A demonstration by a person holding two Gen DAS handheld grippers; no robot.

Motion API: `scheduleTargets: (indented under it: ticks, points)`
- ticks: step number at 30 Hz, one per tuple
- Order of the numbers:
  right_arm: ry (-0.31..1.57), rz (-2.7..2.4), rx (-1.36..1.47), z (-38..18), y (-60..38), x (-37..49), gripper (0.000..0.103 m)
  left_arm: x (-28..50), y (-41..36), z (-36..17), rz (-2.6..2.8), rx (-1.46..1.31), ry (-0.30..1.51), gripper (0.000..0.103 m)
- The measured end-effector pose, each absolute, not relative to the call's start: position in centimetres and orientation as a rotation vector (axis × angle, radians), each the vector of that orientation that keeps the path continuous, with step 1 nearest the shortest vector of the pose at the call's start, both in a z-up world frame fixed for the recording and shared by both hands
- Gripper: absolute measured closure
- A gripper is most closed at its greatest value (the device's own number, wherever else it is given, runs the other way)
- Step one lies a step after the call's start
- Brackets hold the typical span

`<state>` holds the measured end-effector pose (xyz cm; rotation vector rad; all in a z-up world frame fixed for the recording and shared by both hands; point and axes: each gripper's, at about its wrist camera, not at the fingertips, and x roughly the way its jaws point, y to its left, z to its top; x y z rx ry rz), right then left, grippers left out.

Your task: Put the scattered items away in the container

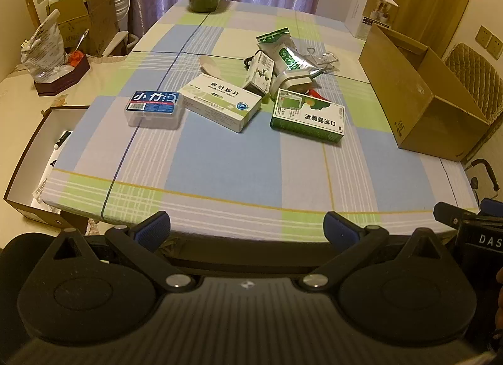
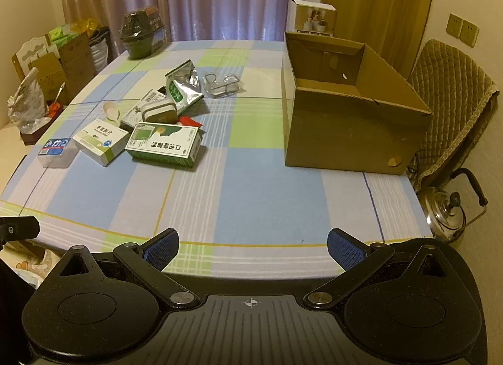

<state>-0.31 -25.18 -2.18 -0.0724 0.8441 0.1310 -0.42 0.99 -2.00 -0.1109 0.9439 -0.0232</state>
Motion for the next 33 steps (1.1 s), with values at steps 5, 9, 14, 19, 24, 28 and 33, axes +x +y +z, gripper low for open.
scheduleTargets:
  ticks: [5, 9, 14, 19, 24, 28, 33]
  points:
    - [0.85, 0.132, -0.078, -2.3, -25.17, -0.29, 0.0, -0.34, 1.1, -2.12, -0.026, -0.114, 0.947, 0.001]
    - [0.854, 0.131, -0.077, -2.46, -25.18, -0.31, 0.0, -0.34, 1.11, -2.25, -0.024, -0.116, 0.95, 0.001]
    - [0.86, 0.131, -0.079, -2.59, -25.21, -0.29, 0.0, -0.37, 1.1, -2.34, -0.025, -0.117, 0.953, 0.001]
    - [0.864, 0.13, -0.076, -2.67, -25.2, -0.21, 0.0, -0.38, 1.12, -2.43, -0.023, -0.118, 0.956, 0.001]
    - [0.868, 0.129, -0.073, -2.76, -25.32, -0.13, 0.0, -0.41, 1.12, -2.43, -0.024, -0.117, 0.955, 0.001]
    - [0.87, 0.129, -0.072, -2.81, -25.36, -0.13, 0.0, -0.39, 1.14, -2.43, -0.023, -0.12, 0.953, 0.001]
    - [0.872, 0.128, -0.069, -2.83, -25.38, -0.15, 0.0, -0.39, 1.14, -2.48, -0.022, -0.119, 0.951, 0.001]
